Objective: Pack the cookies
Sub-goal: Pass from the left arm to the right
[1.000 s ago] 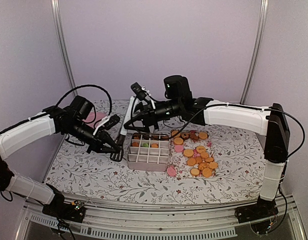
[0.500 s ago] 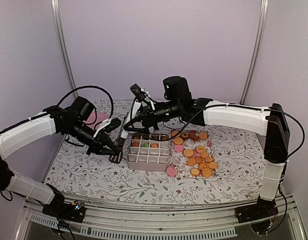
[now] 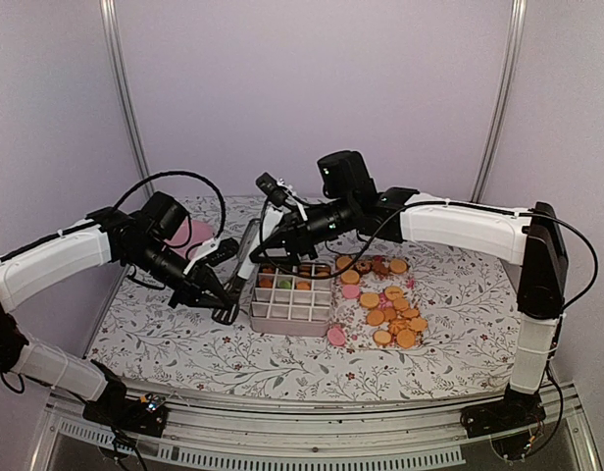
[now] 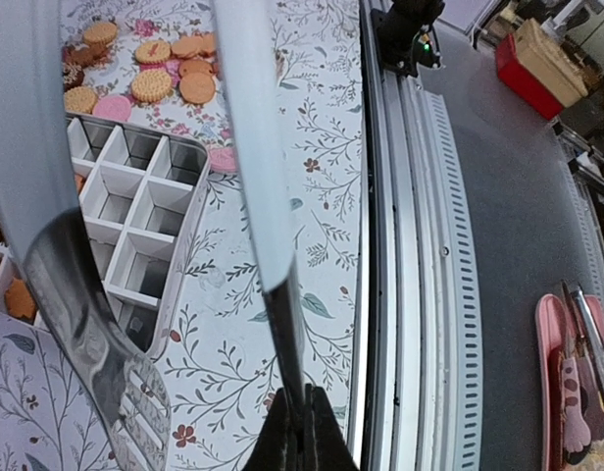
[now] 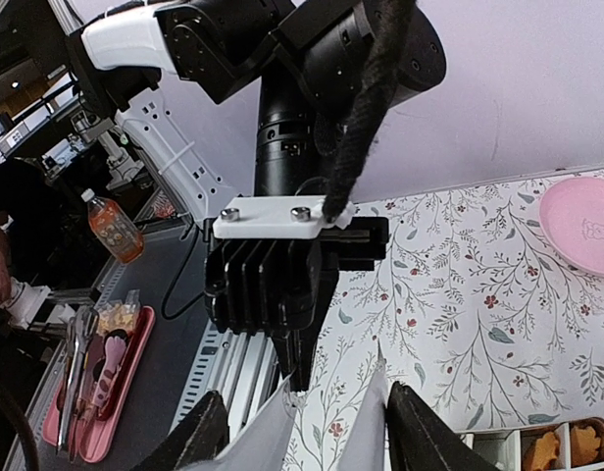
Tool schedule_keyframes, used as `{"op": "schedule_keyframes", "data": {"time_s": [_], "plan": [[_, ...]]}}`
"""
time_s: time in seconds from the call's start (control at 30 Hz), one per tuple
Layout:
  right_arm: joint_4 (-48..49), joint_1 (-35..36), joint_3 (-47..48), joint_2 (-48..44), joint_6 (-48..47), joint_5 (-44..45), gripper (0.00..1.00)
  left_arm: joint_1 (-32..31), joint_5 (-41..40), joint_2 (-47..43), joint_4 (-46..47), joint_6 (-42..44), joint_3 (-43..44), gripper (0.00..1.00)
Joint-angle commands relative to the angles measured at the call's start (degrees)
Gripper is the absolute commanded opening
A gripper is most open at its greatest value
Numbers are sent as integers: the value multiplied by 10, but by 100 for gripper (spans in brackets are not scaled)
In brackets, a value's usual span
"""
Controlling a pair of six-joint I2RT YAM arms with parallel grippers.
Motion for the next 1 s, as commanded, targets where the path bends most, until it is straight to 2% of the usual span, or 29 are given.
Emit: {"op": "schedule_keyframes", "data": {"time_s": [0.0,0.43,0.7,0.77,0.8,0.9,0.97], "plan": [[-30,0,21,15,-14,7,54,-7,-3,9,3,8,18,0],[-52,8,26,33,-20,19,41,-12,-30,5,-3,16,19,0],[-27,10,-21,-1,-20,58,34,-12,-45,1,11,8,21,0],[-12,10,-40,-15,-16,78,32,-12,-49,1,13,4,20,7],[-4,9,-49,-22,-14,89,31,-12,-52,0,14,2,20,14],[22,7,-77,-45,-9,119,29,-12,-65,-1,20,-8,20,42],[34,1,-93,-60,-3,135,29,-12,-77,-2,22,-14,21,55]]}}
